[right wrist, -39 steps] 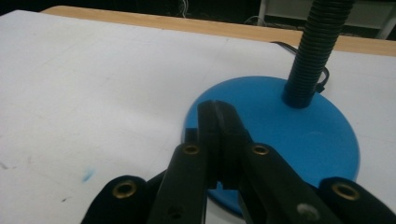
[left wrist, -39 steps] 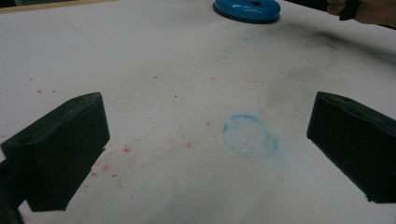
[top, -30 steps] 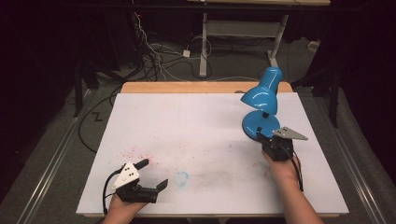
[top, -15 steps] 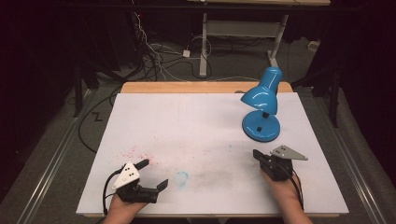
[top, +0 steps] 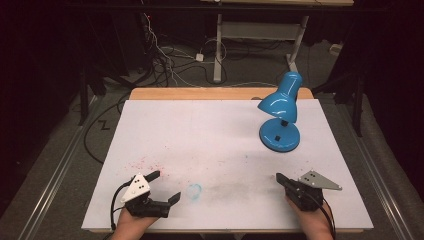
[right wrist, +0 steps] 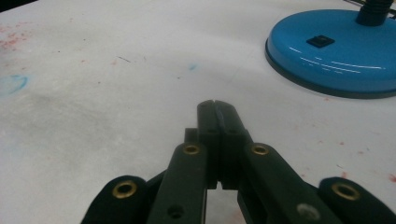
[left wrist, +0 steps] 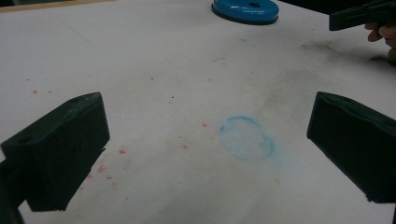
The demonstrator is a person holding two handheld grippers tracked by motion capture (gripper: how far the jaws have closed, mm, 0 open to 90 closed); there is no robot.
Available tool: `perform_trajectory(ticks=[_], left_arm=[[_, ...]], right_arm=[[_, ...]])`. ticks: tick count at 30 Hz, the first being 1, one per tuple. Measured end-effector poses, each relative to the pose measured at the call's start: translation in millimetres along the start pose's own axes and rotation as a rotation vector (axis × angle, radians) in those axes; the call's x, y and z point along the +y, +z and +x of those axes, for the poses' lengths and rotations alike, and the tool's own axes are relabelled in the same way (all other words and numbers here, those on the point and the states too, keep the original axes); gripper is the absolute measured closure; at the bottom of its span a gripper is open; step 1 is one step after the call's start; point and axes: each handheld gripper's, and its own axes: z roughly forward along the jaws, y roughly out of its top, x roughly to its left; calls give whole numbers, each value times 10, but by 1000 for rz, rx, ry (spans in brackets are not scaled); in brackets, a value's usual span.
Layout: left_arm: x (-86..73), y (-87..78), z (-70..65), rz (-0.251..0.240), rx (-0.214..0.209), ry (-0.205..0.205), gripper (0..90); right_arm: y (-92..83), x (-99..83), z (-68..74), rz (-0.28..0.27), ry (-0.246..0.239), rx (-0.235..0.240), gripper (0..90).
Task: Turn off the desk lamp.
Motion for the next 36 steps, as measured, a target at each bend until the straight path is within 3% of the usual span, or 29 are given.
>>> perform_trajectory(ticks=[7, 14, 21, 24, 28, 33, 36], left_arm=[[-1, 0, 13, 1, -2, 1, 0], [1, -4, 12, 1, -4, 3, 0], [4, -9, 9, 2, -5, 5, 0], [5, -14, 9, -1, -5, 6, 0], [10, -23, 17, -5, -3, 3, 0], [11, -16, 27, -3, -2, 5, 0], [11, -3, 32, 1, -1, 3, 0]], right_arm=[[71, 6, 34, 13, -19, 4, 882], [82, 11, -18, 29, 27, 32, 618], [110, 21, -1, 62, 12, 42, 307], [101, 20, 16, 51, -12, 57, 152], [57, 8, 39, 9, -36, 64, 11], [-35, 45, 80, -74, -48, 59, 5], [-33, 52, 96, -80, -44, 57, 5]])
